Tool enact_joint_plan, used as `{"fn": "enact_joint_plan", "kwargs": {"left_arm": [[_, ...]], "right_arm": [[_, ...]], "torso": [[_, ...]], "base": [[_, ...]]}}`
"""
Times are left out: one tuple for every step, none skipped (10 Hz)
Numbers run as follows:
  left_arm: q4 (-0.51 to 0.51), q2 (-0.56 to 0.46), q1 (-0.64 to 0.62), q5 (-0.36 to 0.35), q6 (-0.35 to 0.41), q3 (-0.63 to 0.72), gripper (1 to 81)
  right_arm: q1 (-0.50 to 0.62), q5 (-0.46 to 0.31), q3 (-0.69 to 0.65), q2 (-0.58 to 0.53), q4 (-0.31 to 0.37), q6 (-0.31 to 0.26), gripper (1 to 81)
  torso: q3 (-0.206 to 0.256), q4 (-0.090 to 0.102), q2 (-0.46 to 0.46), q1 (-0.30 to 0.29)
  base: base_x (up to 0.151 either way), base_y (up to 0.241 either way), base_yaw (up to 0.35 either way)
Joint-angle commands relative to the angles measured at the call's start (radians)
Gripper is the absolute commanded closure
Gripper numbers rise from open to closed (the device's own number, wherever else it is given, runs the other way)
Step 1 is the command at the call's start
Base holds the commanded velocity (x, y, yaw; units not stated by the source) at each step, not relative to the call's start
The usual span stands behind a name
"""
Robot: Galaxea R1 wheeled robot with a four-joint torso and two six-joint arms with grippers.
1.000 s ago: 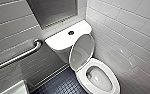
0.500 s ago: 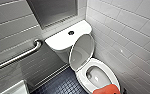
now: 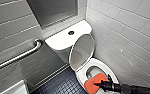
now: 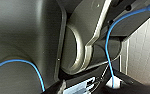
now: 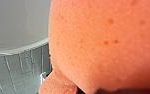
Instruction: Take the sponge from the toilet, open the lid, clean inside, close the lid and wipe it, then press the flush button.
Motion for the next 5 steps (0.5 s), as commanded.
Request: {"fn": "enact_joint_plan", "kwargs": {"left_arm": [[0.014,-0.012,0.040,0.021,0.001,0.013,1.0],[0.011,-0.012,0.040,0.021,0.001,0.009,1.0],[0.010,-0.012,0.040,0.021,0.001,0.009,1.0],[0.008,-0.012,0.040,0.021,0.001,0.006,1.0],[0.008,-0.012,0.040,0.021,-0.001,0.000,1.0]], "right_arm": [[0.181,-0.196,-0.138,0.106,0.032,0.007,81.1],[0.203,-0.216,-0.207,0.165,0.032,0.010,81.1],[0.214,-0.222,-0.273,0.216,0.032,0.024,81.1],[0.230,-0.224,-0.327,0.260,0.029,0.055,81.1],[0.247,-0.224,-0.365,0.292,0.032,0.063,81.1]], "torso": [[0.000,0.000,0.000,0.000],[0.000,0.000,0.000,0.000],[0.000,0.000,0.000,0.000],[0.000,0.000,0.000,0.000],[0.000,0.000,0.000,0.000]], "base": [[0.000,0.000,0.000],[0.000,0.000,0.000],[0.000,0.000,0.000],[0.000,0.000,0.000],[0.000,0.000,0.000]]}}
